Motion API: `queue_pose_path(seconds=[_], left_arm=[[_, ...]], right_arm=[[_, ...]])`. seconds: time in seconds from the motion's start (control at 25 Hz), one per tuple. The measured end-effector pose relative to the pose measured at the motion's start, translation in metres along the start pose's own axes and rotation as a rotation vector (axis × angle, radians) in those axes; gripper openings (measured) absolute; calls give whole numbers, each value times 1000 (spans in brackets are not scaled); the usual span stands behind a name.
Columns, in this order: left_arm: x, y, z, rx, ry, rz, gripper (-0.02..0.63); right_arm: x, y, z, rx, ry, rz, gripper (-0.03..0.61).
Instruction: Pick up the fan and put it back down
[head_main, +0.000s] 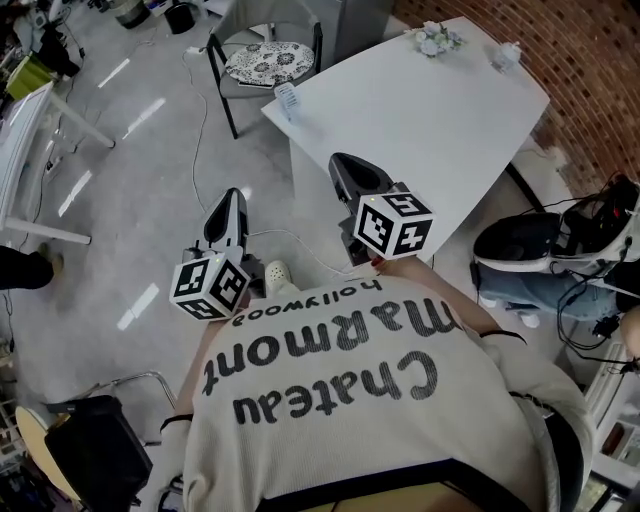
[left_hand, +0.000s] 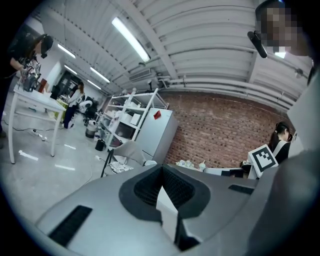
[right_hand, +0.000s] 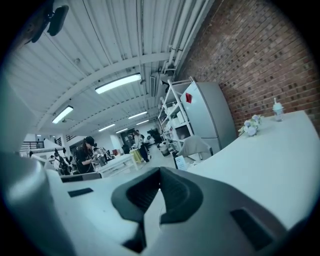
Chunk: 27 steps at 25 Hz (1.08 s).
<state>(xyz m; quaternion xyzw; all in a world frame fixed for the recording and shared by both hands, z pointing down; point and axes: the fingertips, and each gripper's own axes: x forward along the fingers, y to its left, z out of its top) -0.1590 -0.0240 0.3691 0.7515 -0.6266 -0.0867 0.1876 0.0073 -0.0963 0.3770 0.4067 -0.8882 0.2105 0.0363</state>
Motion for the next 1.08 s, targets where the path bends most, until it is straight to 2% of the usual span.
queue_pose_path(seconds=[0.6,1.08], left_arm=[[-65,-52,-48,10,-10,41,2],[-83,-58,-50,12,-27,41,2]], right_arm=[[-75,0,-45,-31,36,56,3],[-91,7,-51,-55,33,64,3]])
